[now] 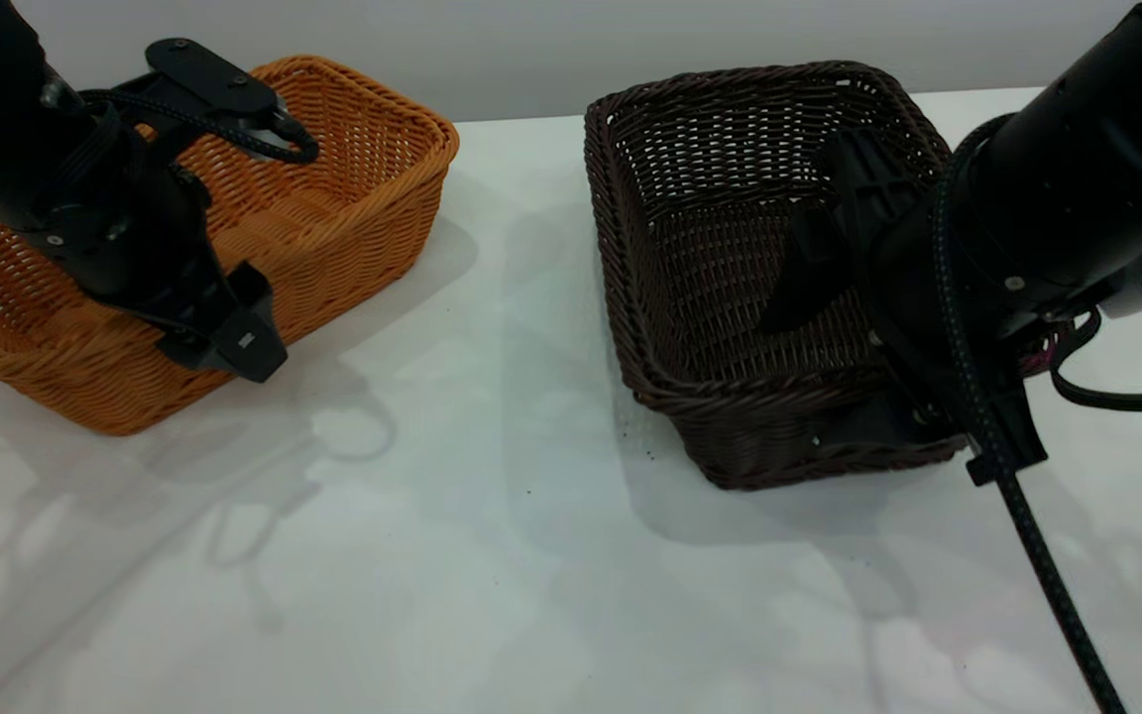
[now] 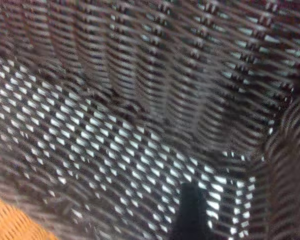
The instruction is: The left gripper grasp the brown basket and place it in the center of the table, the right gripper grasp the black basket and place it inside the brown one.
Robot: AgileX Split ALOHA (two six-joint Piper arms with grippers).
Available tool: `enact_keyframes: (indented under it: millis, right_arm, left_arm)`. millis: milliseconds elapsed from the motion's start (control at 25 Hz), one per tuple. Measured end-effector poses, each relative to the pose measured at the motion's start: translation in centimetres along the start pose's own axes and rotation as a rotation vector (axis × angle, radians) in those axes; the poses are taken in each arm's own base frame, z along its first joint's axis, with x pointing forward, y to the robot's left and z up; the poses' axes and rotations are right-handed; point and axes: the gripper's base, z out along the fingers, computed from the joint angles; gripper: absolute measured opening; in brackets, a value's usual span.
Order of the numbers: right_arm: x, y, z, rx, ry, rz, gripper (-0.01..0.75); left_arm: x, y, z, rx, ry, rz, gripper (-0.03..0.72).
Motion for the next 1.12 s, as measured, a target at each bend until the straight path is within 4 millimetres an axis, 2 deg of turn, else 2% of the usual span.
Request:
enact_keyframes:
  millis: [320, 800, 1120]
  right_arm:
    - [-0.5, -0.8, 1.3, 0.044, -0.027, 0.015, 0.508]
    - [-1.4, -0.6, 1.2, 0.017, -0.129, -0.003, 0.508]
    - [-1.3, -0.6, 1.2, 0.020, -0.121, -0.013, 0.507]
  left_arm:
    - [0.1, 0.0, 0.0, 0.005, 0.006, -0.003, 0.546]
    - [0.1, -0.1, 0.0, 0.008, 0.009, -0.006, 0.546]
    - [0.1, -0.1, 0.0, 0.010, 0.006, -0.023, 0.546]
